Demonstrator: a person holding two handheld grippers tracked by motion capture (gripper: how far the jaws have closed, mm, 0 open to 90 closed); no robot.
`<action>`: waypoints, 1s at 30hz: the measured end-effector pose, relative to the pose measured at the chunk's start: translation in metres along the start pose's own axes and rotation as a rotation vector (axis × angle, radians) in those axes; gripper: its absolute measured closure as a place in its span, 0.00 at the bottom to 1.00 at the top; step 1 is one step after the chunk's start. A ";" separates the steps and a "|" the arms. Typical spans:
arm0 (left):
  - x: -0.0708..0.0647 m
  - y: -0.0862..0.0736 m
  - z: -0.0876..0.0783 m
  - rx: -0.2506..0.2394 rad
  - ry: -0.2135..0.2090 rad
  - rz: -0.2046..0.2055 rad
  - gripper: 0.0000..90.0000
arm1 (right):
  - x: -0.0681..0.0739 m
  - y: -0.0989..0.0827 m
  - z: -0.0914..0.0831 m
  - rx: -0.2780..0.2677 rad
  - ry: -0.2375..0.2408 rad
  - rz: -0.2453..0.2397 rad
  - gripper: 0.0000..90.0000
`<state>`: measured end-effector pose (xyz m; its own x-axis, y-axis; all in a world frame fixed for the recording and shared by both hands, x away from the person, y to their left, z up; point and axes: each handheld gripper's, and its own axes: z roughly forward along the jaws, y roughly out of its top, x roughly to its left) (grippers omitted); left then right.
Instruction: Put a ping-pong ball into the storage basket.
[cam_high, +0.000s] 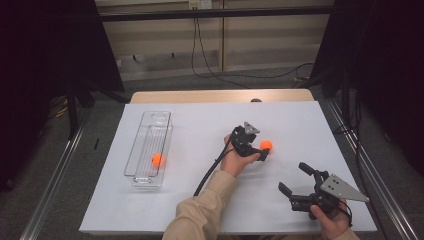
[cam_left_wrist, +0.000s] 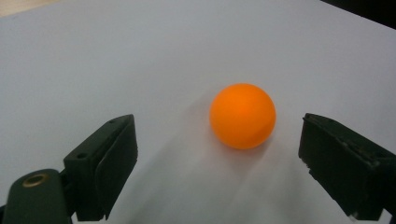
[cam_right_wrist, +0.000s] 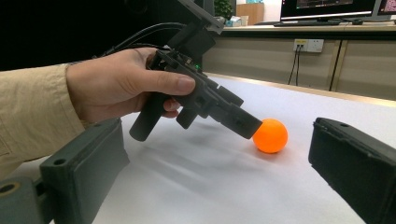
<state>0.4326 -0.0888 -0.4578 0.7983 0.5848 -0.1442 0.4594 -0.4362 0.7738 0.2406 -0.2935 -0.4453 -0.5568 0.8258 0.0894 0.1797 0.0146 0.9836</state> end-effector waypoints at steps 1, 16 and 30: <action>0.000 0.000 0.001 0.000 0.003 -0.003 0.13 | 0.000 0.000 0.000 0.000 0.000 0.001 0.03; -0.002 0.000 0.006 -0.019 -0.023 -0.003 0.20 | 0.000 0.000 0.000 0.001 -0.001 0.003 0.03; -0.004 0.004 0.011 -0.017 -0.048 -0.001 0.27 | 0.000 0.000 0.000 0.001 -0.003 0.000 0.03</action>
<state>0.4354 -0.1005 -0.4612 0.8158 0.5514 -0.1743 0.4538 -0.4236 0.7840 0.2407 -0.2940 -0.4452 -0.5544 0.8274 0.0893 0.1810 0.0151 0.9834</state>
